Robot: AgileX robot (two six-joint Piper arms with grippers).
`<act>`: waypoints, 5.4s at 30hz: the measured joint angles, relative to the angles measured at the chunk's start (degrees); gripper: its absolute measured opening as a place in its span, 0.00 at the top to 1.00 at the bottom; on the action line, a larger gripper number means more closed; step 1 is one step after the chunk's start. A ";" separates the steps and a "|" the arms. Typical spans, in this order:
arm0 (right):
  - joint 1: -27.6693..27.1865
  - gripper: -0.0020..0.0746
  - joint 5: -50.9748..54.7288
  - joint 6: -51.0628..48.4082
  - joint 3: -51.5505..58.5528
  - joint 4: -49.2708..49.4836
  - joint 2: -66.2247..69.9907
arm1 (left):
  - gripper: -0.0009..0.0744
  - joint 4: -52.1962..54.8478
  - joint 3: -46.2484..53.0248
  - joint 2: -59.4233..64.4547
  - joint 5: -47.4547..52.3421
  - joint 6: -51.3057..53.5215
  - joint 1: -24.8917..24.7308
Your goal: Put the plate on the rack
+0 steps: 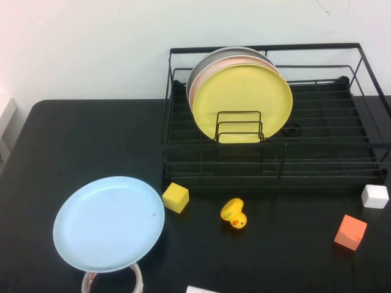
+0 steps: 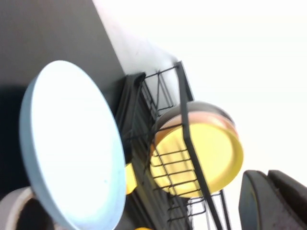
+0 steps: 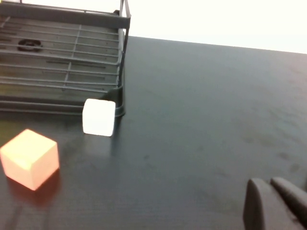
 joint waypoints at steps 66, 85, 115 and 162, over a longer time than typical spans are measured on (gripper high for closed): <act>0.00 0.96 -4.15 13.09 0.13 39.45 0.00 | 0.37 22.08 -52.08 96.64 25.12 24.67 4.56; 0.00 0.96 -4.40 13.09 0.13 38.89 0.00 | 0.95 16.94 -52.65 99.77 22.78 31.21 4.56; 0.00 0.92 11.43 -12.84 -5.92 64.24 0.00 | 0.97 5.53 -49.17 51.86 36.96 46.85 4.56; 11.46 0.31 43.94 -77.14 -44.61 101.17 58.19 | 0.98 -24.68 -38.82 47.72 36.18 76.77 -3.50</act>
